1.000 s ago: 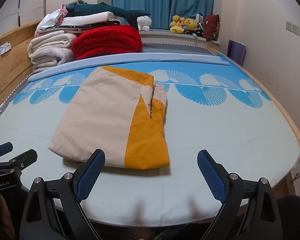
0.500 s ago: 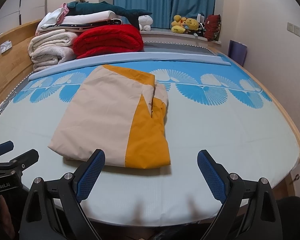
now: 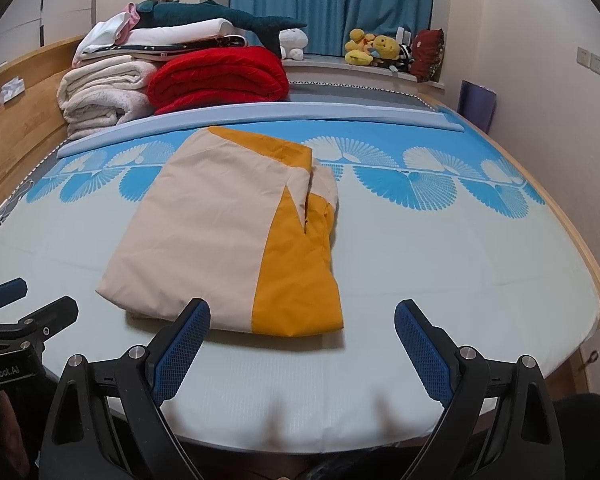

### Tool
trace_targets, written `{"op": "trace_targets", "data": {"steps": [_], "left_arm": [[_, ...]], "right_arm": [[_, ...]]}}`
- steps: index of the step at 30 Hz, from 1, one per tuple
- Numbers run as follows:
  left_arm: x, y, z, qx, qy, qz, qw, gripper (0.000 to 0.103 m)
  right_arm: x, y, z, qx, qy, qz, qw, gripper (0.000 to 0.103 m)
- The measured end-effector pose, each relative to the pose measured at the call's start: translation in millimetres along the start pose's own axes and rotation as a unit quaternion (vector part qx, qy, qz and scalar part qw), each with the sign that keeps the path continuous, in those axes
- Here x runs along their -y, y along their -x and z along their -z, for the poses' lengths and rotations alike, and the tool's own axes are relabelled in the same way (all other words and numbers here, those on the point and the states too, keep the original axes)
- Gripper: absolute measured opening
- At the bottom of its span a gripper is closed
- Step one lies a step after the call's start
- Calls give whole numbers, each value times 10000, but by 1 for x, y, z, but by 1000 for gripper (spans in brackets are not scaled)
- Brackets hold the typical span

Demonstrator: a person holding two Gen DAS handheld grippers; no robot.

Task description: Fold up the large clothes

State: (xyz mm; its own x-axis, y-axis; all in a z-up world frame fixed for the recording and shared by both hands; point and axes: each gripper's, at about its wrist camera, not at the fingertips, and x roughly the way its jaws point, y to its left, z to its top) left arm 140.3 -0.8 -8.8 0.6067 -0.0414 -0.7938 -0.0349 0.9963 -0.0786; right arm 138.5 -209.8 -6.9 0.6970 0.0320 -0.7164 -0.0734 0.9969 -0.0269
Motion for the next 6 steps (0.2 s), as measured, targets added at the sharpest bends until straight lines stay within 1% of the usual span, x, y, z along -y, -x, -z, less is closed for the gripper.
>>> {"op": "trace_targets", "data": {"steps": [6], "left_arm": [[-1, 0, 0, 0, 1, 8, 10000, 102]], "right_arm": [[0, -1, 1, -5, 6, -11, 10000, 93]]}}
